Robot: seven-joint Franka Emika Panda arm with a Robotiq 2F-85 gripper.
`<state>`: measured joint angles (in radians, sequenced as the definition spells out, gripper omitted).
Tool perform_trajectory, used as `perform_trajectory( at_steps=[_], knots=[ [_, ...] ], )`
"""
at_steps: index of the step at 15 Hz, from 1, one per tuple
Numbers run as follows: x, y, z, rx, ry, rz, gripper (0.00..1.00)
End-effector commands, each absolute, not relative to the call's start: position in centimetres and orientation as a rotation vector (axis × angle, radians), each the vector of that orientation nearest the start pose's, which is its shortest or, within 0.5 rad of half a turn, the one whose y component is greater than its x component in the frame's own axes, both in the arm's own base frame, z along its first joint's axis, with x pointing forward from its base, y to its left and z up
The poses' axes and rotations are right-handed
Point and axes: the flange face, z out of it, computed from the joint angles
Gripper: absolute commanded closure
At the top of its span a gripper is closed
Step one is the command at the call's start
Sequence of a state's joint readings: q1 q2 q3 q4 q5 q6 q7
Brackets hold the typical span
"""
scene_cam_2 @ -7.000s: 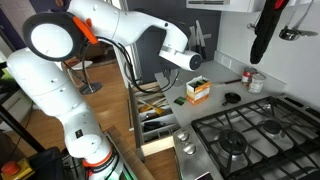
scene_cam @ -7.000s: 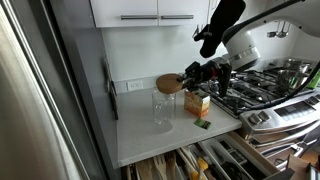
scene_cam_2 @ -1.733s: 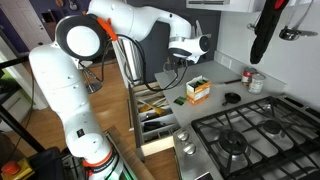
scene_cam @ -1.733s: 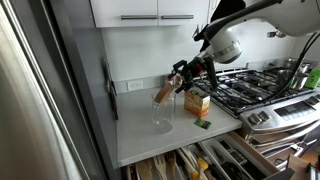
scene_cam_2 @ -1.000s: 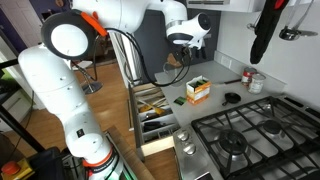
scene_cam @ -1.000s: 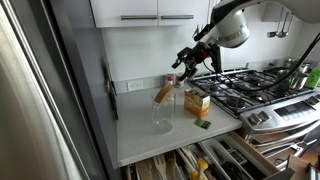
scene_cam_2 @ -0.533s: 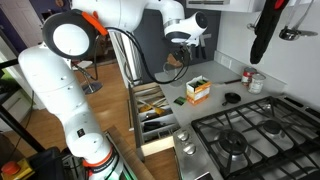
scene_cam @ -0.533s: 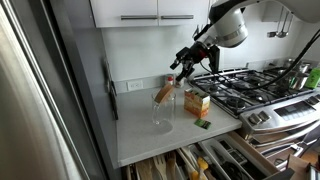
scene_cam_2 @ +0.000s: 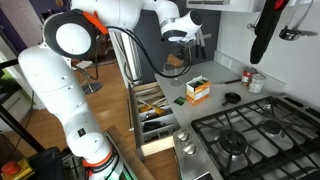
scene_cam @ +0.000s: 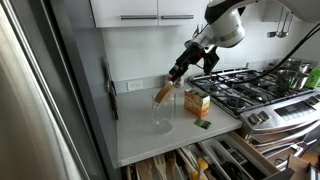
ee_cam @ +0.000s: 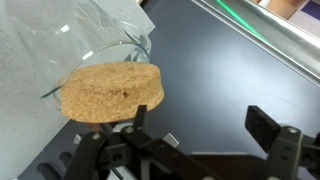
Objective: Pick up the brown lid and put it on the clear jug
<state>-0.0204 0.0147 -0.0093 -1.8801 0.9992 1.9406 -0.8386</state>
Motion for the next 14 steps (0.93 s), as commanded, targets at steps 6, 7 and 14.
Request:
perform_trajectory(
  at_steps=[6,7,14],
  knots=[
    [59.3,5.4,52.9,-2.243,-0.656,-0.735,0.0],
    [59.4,5.5,52.7,-2.249,-0.665,-0.739,0.0],
    [59.2,5.4,51.6,-2.272,-0.663,-0.683,0.0]
  ],
)
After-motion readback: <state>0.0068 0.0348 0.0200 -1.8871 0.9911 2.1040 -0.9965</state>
